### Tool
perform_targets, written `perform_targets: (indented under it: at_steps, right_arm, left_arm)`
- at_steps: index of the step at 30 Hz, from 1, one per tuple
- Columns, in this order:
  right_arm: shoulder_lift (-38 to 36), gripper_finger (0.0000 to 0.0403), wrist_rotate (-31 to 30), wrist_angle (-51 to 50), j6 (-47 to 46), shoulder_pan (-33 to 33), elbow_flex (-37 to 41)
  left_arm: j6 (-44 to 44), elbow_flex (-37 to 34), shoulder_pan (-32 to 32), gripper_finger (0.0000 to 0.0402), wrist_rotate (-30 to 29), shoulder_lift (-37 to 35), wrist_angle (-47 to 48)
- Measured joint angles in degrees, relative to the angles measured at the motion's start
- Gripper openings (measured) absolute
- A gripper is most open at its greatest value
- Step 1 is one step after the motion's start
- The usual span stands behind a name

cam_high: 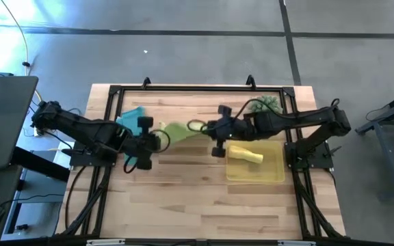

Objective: Roll microfiber towels into tight, uniform cylinder then place into a basket
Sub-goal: Fold the green microfiber towel

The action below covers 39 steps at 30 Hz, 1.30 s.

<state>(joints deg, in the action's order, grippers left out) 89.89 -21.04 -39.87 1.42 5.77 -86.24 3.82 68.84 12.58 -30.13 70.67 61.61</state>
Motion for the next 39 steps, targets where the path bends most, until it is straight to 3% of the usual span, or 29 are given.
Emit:
perform_targets:
  at_steps: [1,3,5,17,23,26,31,35,39]
  right_arm:
    - [0.00,0.0000,-2.02,-0.31,1.59,0.08,0.16]
    - [0.00,0.0000,-11.36,-0.27,2.95,-0.16,0.18]
    - [-0.02,0.0000,-16.29,-0.30,3.85,-0.81,0.09]
    - [-0.02,0.0000,-20.58,7.69,18.35,-7.63,0.09]
    - [-0.02,0.0000,-20.74,10.86,22.02,-8.44,0.07]
    - [-0.02,0.0000,-18.80,8.00,18.59,-7.02,0.08]
    - [-0.07,0.0000,-14.14,5.06,6.32,-3.00,5.91]
    - [0.00,0.0000,-9.98,10.40,-3.55,2.51,16.95]
    - [0.00,0.0000,-7.67,22.02,-10.83,9.88,26.16]
  left_arm:
    - [-0.81,0.00,0.04,0.0001,-1.23,0.00,0.88]
    - [-0.32,0.00,-0.02,0.0001,-9.25,-0.06,3.59]
    - [0.88,0.05,-0.68,0.0001,-15.56,-0.07,5.98]
    - [-7.89,0.04,-13.01,0.0001,-25.62,-0.07,7.23]
    - [-6.83,0.04,-14.70,0.0001,-27.71,-0.07,7.18]
    - [-3.24,0.04,-13.39,0.0001,-24.17,-0.07,7.20]
    - [6.09,-3.10,-7.99,0.0001,-9.37,1.61,7.07]
    - [15.96,-8.36,0.05,0.0000,-3.06,6.39,5.46]
    - [24.63,-10.27,9.43,0.0000,-0.59,13.49,0.53]
